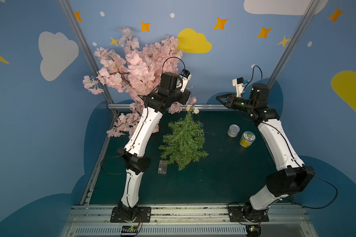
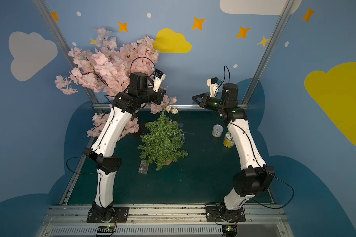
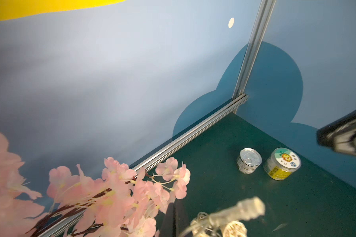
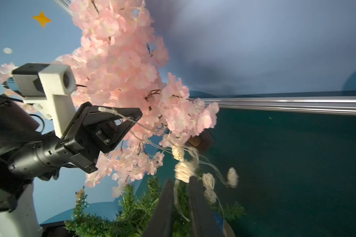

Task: Remove string lights from the small christmas tree
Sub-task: Remove the light string from the Christmas tree.

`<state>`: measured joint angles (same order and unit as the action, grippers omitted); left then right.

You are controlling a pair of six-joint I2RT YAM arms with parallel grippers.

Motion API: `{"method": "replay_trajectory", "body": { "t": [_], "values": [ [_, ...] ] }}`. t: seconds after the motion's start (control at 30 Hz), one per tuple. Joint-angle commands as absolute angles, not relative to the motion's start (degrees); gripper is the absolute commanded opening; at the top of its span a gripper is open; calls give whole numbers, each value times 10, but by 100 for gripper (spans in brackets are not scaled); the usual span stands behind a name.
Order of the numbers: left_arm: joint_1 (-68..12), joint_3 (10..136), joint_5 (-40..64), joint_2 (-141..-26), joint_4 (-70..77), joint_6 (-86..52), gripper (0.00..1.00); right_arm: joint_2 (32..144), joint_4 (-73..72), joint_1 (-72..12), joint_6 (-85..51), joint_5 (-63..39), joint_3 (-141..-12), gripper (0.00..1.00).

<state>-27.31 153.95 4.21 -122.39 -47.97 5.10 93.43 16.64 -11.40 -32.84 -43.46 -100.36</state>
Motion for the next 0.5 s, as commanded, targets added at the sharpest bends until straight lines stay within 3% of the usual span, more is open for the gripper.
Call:
{"method": "replay_trajectory", "body": {
  "t": [0.0,0.1,0.17,0.47],
  "values": [
    [-278,1538,87,-1222,-465,33,3,944,84,-139,-362,-511,-1021,19],
    [-277,1551,73,-1216,-479,42,3,947,124,-149,-328,-501,-1042,43],
    [-275,1553,47,-1207,-492,49,3,938,125,-146,-325,-492,-1031,51],
    [-257,1534,-94,-1150,-580,67,3,892,165,-152,-282,-477,-972,56]
  ]
}}
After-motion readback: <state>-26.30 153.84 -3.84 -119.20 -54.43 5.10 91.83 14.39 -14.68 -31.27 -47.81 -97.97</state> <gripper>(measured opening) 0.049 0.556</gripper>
